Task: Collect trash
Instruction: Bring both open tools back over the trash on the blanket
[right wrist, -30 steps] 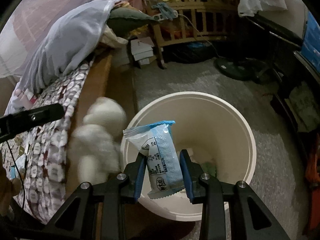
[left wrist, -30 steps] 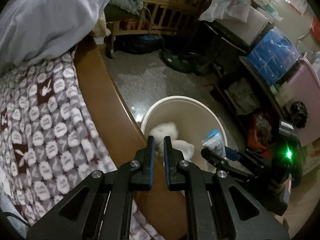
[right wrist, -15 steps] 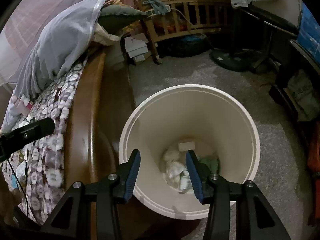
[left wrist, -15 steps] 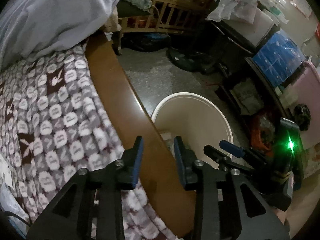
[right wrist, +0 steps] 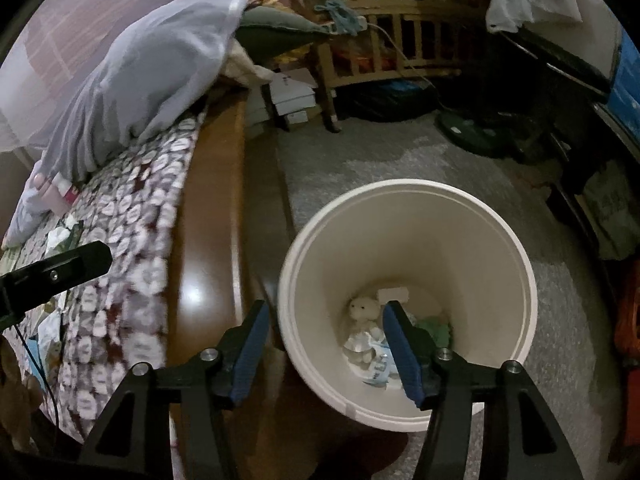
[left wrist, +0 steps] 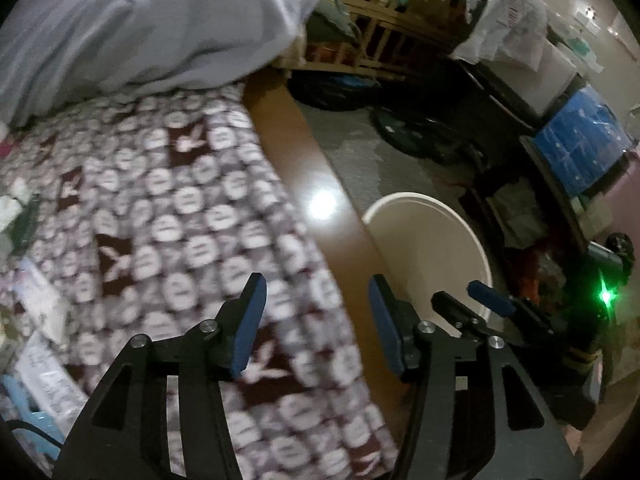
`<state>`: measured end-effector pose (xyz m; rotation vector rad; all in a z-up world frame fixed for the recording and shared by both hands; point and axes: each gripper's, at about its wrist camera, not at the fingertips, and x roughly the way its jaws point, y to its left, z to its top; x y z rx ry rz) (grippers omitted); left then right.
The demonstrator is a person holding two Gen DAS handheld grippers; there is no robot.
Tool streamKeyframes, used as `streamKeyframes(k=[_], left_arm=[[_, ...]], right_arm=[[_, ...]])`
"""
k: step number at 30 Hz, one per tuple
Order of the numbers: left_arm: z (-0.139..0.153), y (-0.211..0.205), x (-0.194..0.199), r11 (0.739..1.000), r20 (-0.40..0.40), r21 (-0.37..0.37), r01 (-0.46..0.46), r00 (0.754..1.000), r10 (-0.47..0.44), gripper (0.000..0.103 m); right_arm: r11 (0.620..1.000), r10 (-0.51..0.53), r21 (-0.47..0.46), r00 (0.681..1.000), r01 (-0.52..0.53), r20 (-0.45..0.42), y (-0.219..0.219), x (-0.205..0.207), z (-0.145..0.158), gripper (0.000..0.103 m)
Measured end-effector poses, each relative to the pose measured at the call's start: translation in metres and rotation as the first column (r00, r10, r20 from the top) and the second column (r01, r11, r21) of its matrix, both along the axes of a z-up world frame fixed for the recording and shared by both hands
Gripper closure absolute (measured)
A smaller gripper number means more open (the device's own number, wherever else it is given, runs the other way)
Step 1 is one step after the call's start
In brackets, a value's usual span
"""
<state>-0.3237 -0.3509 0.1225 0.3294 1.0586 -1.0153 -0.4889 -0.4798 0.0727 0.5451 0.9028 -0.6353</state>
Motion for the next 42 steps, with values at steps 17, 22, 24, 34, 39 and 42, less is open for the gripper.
streamKeyframes(k=[17,22,24,34,39,42], left_arm=[[0.013,0.115,0.053,0.987,0.102,0.070,-0.143,0.986,0.135,0.052],[0.010,0.153,0.075,0.975,0.123,0.092,-0.201,0.974,0.189,0.052],[0.008,0.169,0.086,0.967,0.128,0.098,-0.234,0.967,0.222,0.052],[-0.011,0.259,0.163,0.886,0.123,0.122,-0.447,0.893,0.433,0.052],[-0.017,0.289,0.190,0.848,0.142,0.129,-0.513,0.856,0.497,0.052],[-0.021,0.302,0.204,0.832,0.140,0.124,-0.541,0.839,0.525,0.052]], right_arm=[[0.970,0.243,0.007,0.970,-0.243,0.019,0.083,0.097,0.009,0.044],[0.945,0.326,0.007,0.945,-0.326,0.005,0.113,0.128,0.008,0.040],[0.930,0.367,0.009,0.930,-0.367,0.006,0.127,0.143,0.007,0.040],[0.848,0.529,0.022,0.849,-0.529,0.000,0.184,0.224,-0.002,0.039],[0.804,0.595,0.015,0.803,-0.595,-0.010,0.208,0.265,-0.006,0.039],[0.778,0.627,0.012,0.777,-0.628,-0.050,0.220,0.292,-0.014,0.039]])
